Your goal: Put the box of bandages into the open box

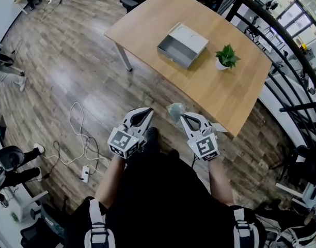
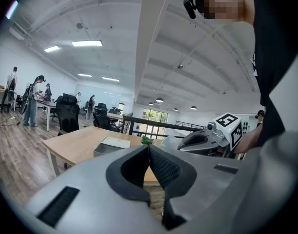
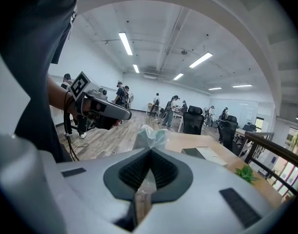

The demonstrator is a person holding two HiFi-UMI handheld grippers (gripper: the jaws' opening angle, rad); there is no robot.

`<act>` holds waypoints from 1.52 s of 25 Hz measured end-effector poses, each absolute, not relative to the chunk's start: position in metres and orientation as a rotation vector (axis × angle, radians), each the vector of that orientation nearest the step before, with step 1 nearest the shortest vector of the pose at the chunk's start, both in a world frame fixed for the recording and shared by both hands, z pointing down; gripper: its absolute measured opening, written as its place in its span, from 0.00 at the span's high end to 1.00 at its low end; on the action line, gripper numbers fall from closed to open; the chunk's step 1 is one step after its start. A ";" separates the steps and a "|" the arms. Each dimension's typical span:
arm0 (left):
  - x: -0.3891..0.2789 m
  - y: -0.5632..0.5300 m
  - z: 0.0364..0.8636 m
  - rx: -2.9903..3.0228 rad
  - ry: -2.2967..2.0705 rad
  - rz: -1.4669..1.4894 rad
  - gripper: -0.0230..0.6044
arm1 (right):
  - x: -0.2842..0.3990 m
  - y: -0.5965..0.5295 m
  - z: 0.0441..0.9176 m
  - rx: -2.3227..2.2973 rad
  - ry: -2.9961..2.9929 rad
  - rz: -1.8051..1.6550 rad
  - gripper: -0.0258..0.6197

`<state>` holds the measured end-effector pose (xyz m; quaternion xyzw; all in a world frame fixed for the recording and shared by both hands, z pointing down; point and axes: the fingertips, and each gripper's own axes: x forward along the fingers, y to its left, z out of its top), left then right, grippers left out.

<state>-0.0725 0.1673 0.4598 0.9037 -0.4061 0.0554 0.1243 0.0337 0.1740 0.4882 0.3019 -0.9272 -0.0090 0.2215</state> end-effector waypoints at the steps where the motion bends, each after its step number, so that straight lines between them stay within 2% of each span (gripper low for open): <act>1: -0.075 0.164 0.460 2.637 -1.179 0.165 0.92 | 0.030 0.171 0.489 0.837 -2.560 -0.025 0.92; 23: -0.129 0.106 0.466 2.689 -1.054 0.164 0.92 | -0.026 0.117 0.492 0.940 -2.509 -0.028 0.92; 38: -0.144 0.098 0.471 2.685 -1.045 0.170 0.92 | -0.032 0.107 0.491 0.973 -2.496 -0.020 0.92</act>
